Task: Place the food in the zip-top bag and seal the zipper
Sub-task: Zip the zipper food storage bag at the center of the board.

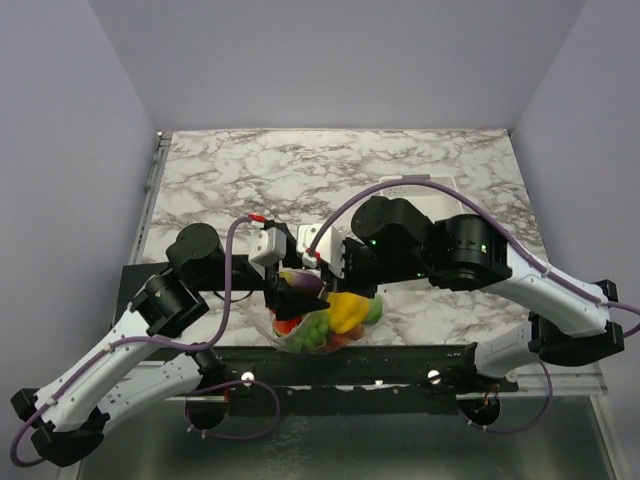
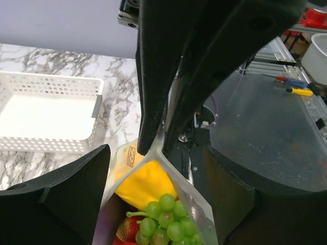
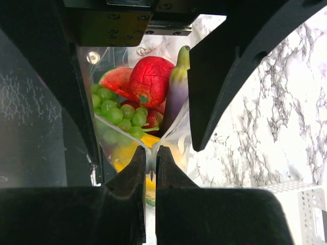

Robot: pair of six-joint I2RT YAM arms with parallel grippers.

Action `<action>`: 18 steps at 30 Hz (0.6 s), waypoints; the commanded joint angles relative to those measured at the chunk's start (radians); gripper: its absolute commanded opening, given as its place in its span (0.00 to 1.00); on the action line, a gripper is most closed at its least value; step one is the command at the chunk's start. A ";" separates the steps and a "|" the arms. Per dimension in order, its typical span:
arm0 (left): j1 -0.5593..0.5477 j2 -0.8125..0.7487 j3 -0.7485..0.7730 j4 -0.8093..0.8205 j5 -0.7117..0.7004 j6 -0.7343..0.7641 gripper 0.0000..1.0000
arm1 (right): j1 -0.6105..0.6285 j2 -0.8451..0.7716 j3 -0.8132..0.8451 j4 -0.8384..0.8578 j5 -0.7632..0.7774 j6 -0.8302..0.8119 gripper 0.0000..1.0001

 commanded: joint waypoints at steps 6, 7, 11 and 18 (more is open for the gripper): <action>-0.006 -0.058 -0.051 0.020 0.082 0.012 0.75 | -0.004 0.039 0.130 -0.020 0.030 0.079 0.01; -0.006 -0.063 -0.060 0.021 0.075 0.015 0.75 | -0.005 0.045 0.142 -0.022 0.034 0.086 0.01; -0.005 -0.072 -0.089 0.021 0.038 0.026 0.74 | -0.005 0.070 0.190 -0.033 0.036 0.110 0.01; -0.006 -0.070 -0.097 0.004 -0.035 0.053 0.61 | -0.005 0.075 0.207 -0.037 0.061 0.115 0.01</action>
